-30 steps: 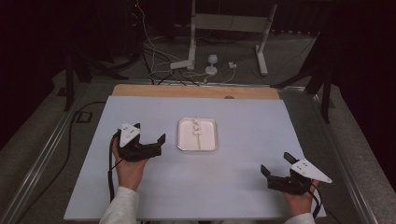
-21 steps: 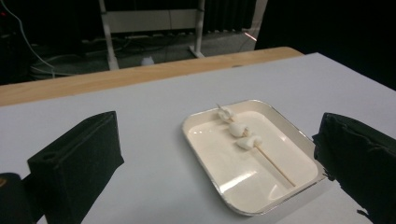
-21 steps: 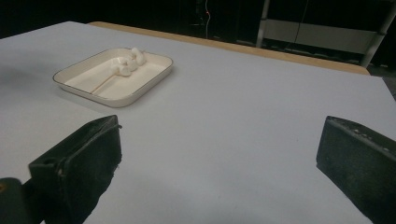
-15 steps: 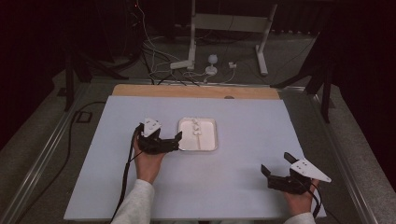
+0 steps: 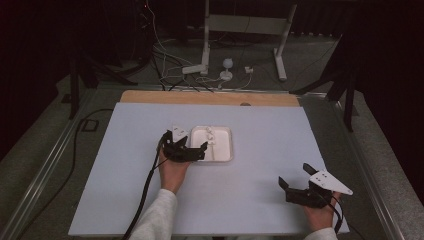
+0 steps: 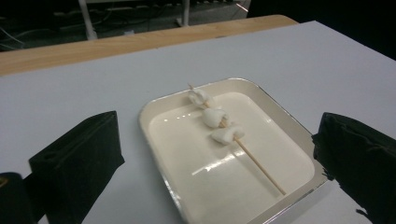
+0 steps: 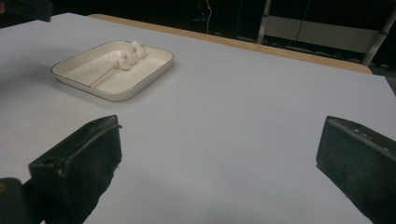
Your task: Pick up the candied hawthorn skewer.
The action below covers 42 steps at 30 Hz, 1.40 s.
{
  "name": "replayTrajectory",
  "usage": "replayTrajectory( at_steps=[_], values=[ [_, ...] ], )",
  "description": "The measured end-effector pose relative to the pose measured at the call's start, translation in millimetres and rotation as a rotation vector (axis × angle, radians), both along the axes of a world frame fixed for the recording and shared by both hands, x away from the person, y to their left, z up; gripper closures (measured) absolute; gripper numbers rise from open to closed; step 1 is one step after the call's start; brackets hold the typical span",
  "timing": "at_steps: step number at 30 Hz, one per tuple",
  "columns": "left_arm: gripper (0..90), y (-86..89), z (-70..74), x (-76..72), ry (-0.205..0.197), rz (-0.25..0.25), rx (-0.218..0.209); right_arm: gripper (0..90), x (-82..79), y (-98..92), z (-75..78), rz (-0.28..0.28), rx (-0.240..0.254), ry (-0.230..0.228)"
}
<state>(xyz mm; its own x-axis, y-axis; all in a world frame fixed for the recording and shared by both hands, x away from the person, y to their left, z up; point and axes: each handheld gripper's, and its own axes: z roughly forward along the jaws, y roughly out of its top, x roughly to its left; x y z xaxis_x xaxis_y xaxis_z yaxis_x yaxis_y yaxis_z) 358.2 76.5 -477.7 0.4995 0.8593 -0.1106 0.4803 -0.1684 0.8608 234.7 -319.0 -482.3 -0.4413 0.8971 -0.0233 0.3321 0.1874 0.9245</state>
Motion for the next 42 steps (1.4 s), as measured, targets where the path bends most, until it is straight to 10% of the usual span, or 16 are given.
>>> replayTrajectory(
  at_steps=[21, 29, 36, 42],
  values=[
    [18.6, -44.3, -33.8, 16.1, 0.176, -0.021, 0.068, 0.3, 0.3, 0.6, -0.5, 0.004, -0.004, 0.001],
    [47.4, -53.1, -39.9, 16.6, 0.217, 0.000, 0.217, 0.3, 0.1, 0.2, -0.5, 0.002, -0.001, 0.001],
    [80.5, -44.5, -35.8, 19.1, 0.277, 0.001, 0.183, 0.3, 0.3, 1.6, -0.8, 0.006, -0.004, 0.003],
    [90.0, -39.0, -35.6, 21.0, 0.317, 0.017, 0.136, 0.3, 0.5, 1.2, -1.1, 0.006, -0.006, 0.003]
  ],
)
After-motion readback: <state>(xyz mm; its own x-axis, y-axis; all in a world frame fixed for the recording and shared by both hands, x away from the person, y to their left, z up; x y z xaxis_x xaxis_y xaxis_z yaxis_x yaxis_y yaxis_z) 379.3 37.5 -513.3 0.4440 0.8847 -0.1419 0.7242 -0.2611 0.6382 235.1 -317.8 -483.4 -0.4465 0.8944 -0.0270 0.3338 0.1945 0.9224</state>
